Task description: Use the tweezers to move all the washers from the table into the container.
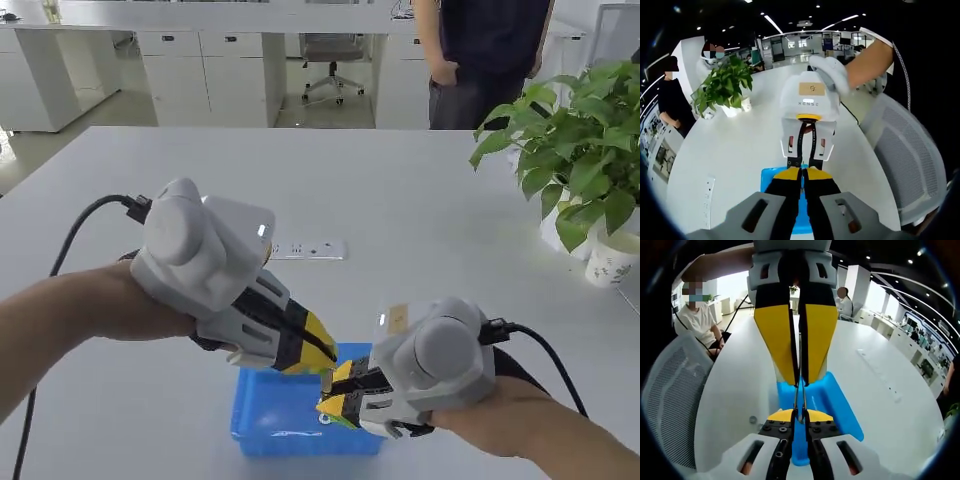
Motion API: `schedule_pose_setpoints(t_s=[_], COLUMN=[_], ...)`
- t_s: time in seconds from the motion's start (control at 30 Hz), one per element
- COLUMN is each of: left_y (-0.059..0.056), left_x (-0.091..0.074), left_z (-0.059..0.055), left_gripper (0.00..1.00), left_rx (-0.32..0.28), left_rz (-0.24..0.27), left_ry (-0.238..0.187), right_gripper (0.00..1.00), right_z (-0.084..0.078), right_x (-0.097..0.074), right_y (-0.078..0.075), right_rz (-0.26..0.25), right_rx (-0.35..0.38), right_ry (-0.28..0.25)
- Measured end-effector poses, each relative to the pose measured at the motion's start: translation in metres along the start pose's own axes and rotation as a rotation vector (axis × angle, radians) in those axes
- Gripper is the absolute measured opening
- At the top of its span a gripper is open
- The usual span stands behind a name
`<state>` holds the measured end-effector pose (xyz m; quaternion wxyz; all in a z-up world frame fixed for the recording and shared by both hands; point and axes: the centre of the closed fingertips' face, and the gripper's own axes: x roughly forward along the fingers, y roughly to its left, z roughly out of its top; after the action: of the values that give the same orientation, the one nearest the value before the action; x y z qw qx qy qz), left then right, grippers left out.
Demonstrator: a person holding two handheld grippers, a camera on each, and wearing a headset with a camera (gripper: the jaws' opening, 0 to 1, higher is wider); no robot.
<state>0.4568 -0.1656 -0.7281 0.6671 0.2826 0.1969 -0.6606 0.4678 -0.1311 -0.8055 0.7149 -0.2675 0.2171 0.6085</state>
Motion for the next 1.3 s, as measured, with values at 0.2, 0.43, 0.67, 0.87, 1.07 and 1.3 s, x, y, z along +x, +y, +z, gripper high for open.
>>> schedule_pose_setpoints(t_s=[0.2, 0.43, 0.67, 0.87, 1.07, 1.3], left_y=[0.007, 0.012, 0.016, 0.016, 0.018, 0.022], left_x=[0.005, 0.013, 0.021, 0.026, 0.029, 0.032], left_z=[-0.008, -0.017, -0.025, -0.031, -0.036, -0.039], left_gripper=[0.05, 0.05, 0.05, 0.05, 0.05, 0.05], left_rx=[-0.019, -0.039, -0.052, -0.063, -0.073, -0.079], left_rz=[0.000, -0.010, -0.018, -0.029, -0.031, -0.032], left_ry=[0.005, 0.007, 0.014, 0.018, 0.017, 0.015], right_gripper=[0.09, 0.09, 0.09, 0.10, 0.10, 0.10], right_z=[-0.007, -0.017, -0.027, -0.034, -0.038, -0.042], right_x=[0.006, 0.013, 0.018, 0.023, 0.026, 0.028], right_y=[-0.005, -0.008, -0.010, -0.009, -0.010, -0.013], right_rz=[0.011, 0.023, 0.037, 0.052, 0.061, 0.064], right_rx=[0.024, 0.044, 0.052, 0.055, 0.061, 0.064], right_ry=[0.007, 0.024, 0.041, 0.056, 0.062, 0.067])
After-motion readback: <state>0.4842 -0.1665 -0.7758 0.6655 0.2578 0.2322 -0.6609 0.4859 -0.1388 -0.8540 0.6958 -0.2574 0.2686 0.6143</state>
